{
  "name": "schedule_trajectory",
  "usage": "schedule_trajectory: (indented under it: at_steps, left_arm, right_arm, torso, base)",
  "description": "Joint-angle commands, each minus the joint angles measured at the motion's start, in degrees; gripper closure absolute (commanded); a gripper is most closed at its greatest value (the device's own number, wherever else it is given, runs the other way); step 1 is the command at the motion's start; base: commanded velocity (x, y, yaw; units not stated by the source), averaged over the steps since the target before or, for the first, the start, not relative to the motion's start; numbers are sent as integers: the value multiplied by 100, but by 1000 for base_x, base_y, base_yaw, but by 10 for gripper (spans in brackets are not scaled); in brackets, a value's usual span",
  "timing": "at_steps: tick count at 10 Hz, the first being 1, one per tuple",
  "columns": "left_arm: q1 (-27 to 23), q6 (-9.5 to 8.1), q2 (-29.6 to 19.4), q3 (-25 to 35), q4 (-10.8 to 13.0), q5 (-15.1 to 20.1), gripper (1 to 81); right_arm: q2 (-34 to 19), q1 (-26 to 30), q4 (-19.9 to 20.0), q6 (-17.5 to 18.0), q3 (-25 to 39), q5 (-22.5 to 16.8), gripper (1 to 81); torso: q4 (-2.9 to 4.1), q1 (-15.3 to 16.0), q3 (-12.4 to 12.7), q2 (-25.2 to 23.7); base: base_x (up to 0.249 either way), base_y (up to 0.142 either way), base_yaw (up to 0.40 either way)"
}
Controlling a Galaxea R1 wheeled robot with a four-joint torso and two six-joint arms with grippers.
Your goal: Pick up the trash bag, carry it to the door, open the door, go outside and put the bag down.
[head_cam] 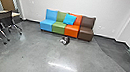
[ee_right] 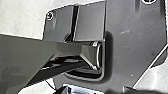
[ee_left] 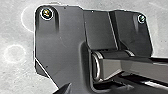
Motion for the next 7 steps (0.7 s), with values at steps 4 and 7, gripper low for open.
schedule_trajectory:
  at_steps: [4, 7]
  left_arm:
    - [-81, 37, 99, -2, 24, 352, 10]
    - [-46, 28, 99, -2, -20, 344, 10]
  right_arm:
    - [14, 5, -325, -24, 75, -288, 10]
    - [22, 13, -359, -24, 49, -288, 10]
  torso:
    - [0, -7, 2, -2]
    - [0, -2, 0, 0]
  base:
    - [157, 0, 0]
    - [150, 41, 0]
